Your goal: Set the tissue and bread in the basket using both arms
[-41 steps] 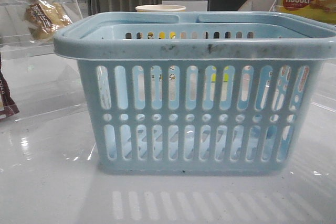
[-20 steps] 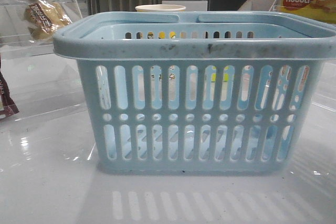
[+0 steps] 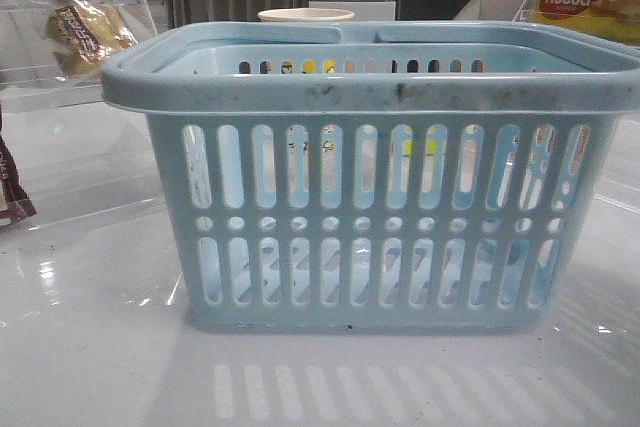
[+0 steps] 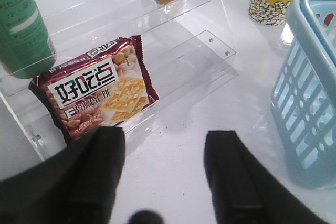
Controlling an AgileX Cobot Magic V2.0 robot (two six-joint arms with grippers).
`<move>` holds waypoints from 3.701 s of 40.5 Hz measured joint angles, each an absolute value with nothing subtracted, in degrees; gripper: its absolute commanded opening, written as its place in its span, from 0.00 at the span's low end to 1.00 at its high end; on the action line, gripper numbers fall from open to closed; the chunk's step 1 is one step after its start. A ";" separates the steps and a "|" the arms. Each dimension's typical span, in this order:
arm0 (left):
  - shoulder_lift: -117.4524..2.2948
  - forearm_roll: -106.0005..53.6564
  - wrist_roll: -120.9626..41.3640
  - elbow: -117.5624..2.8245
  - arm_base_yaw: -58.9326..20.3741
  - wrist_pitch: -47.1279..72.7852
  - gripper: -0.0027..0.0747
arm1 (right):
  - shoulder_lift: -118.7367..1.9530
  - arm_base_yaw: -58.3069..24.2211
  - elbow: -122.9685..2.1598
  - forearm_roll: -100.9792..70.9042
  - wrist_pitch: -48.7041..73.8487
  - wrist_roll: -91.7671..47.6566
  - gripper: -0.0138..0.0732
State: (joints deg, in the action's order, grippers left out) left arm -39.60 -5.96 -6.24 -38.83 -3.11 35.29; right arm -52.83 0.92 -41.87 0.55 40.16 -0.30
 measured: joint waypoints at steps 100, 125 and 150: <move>-39.94 -6.50 -6.24 -38.83 -3.11 34.35 0.67 | -94.16 10.95 -75.61 -3.39 21.39 1.90 0.43; -39.94 -6.50 -6.24 -38.83 -3.11 33.89 0.67 | -75.35 -16.59 -75.85 -3.98 41.06 -1.58 0.43; -39.94 -6.50 -6.24 -38.83 -3.11 33.63 0.67 | -90.01 -26.49 -75.85 -6.20 40.62 -1.70 0.82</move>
